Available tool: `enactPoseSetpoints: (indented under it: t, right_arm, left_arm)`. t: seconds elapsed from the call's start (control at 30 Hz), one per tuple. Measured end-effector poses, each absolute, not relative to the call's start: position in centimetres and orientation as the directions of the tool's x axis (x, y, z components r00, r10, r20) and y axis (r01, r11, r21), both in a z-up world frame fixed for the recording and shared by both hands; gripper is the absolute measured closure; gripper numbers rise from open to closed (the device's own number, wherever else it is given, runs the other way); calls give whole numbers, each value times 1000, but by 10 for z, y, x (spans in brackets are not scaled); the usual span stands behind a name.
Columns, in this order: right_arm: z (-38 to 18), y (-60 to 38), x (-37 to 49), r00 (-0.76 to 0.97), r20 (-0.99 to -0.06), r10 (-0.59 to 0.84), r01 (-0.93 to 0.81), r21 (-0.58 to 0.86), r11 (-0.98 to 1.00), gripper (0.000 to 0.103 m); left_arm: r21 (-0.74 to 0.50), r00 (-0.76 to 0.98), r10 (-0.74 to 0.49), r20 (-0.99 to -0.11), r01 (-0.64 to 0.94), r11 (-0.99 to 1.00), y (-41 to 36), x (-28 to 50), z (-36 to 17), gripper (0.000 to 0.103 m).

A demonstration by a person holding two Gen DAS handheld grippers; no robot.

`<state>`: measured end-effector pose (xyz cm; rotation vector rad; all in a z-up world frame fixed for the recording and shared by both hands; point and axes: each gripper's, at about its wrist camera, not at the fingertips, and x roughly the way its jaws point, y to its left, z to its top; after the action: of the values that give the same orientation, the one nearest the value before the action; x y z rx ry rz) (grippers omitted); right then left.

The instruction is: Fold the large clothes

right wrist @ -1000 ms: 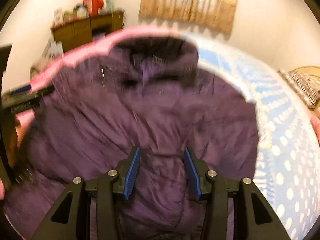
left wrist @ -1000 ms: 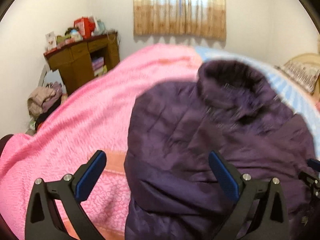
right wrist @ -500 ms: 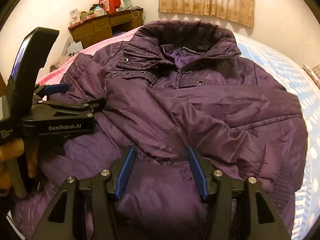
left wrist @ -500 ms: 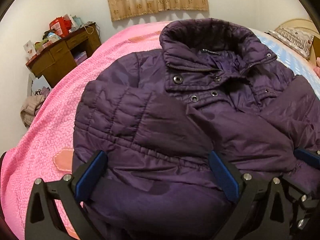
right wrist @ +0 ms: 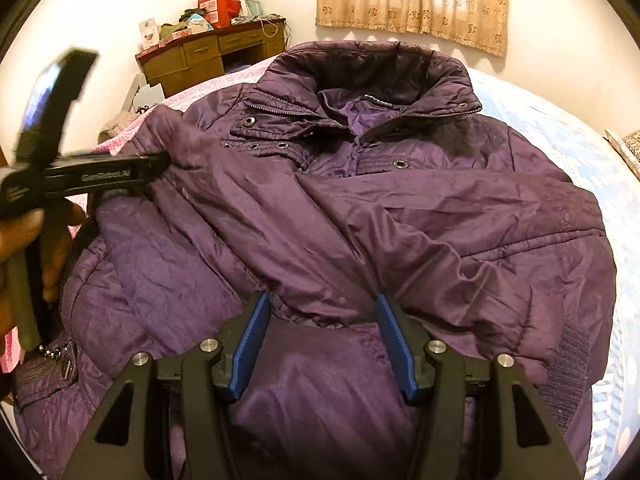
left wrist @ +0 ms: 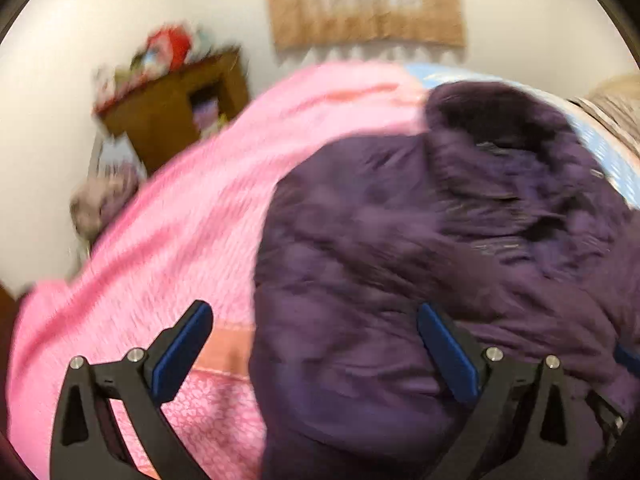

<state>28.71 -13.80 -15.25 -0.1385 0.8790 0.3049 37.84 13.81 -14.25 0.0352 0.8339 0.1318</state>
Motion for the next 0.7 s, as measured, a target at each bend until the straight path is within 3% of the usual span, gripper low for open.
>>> enactPoseSetpoints:
  t: [0.13,0.7]
  right_arm:
    - [-153,-138,287,597,-775,208,-317,9,948,47]
    - [-154,-139,289,595,-776,210,-316,13,949,46]
  left_arm:
    - [-38,612,17,-791,-77,996,152,390,-166,0]
    - [6,621,52,-782,-76,997,140,388,-172,0]
